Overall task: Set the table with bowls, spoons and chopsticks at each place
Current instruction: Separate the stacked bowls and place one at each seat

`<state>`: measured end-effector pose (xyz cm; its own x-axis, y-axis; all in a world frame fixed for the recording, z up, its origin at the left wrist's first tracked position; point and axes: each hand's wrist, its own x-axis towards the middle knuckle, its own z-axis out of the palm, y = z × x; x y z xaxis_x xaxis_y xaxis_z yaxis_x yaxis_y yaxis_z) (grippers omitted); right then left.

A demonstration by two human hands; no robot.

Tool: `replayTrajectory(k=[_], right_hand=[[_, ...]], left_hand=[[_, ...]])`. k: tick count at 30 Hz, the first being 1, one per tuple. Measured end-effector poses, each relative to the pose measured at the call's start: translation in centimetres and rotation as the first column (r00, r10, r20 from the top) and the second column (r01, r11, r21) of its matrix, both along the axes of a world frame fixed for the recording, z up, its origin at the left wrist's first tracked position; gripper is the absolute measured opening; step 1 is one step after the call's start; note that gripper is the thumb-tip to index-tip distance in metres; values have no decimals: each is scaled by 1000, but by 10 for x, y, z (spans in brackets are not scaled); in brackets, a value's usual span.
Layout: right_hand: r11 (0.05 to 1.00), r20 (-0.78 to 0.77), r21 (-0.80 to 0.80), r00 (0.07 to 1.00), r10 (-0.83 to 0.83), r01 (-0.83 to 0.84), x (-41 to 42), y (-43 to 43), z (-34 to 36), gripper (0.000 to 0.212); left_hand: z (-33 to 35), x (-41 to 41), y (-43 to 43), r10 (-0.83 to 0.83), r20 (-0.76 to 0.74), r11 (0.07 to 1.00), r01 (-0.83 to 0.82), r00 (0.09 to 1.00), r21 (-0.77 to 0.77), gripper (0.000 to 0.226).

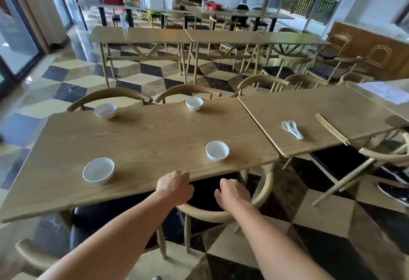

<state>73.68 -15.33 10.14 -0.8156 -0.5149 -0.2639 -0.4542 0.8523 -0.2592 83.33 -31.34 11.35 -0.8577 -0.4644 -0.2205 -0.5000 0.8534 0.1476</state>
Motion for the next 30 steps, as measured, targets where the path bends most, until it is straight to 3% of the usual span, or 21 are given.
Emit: replayTrajectory(k=[6,17,25,30], right_hand=[[995,-79,36,992,97,-94,-23,40,0,23],[1000,-69,1,997,-29,29,-128,71,-17,17],[998,-117,43,993,-32,37,-231,73,-22,15],[1000,-52,-23,998,-18,17,-286,90,-42,17]], left_hand=[[-6,-35,24,-177,-9,978,175,984,-110,31],[-28,-156,52,-271,8,960,270,963,-69,26],[-32,-252,70,-219,26,971,221,975,-90,30],[-22,-290,103,-142,88,980,153,986,-127,28]])
